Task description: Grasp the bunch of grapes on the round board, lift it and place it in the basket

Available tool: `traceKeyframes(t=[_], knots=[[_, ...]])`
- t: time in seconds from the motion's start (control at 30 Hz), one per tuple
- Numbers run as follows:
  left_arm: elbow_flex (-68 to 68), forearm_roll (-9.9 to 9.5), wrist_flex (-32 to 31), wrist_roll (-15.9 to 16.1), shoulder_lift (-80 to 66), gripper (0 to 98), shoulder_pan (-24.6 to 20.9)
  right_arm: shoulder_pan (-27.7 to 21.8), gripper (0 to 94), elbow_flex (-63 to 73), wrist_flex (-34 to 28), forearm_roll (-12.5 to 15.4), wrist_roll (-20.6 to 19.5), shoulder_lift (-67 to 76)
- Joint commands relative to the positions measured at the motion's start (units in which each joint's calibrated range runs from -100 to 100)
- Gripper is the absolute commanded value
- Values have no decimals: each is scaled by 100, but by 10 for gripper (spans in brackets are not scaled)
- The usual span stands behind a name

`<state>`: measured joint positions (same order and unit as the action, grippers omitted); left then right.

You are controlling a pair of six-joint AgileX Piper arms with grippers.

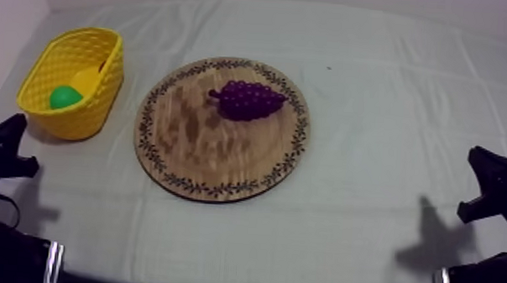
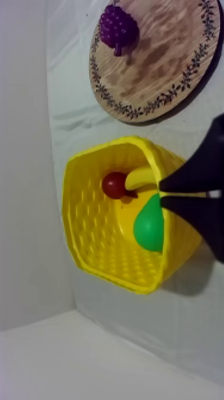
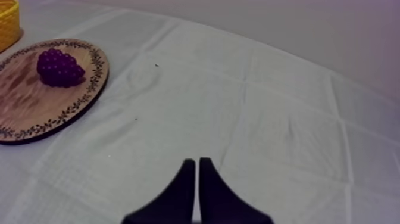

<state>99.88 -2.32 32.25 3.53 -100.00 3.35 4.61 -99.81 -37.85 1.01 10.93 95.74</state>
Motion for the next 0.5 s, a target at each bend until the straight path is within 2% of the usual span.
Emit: traceKeyframes(t=[0.0, 0.47], knots=[[-44, 34, 268, -449, 0, 0, 103, -2, 4, 3, 3, -1, -1, 1], [-78, 34, 240, -326, 0, 0, 88, -2, 4, 3, 3, -1, 2, 1]])
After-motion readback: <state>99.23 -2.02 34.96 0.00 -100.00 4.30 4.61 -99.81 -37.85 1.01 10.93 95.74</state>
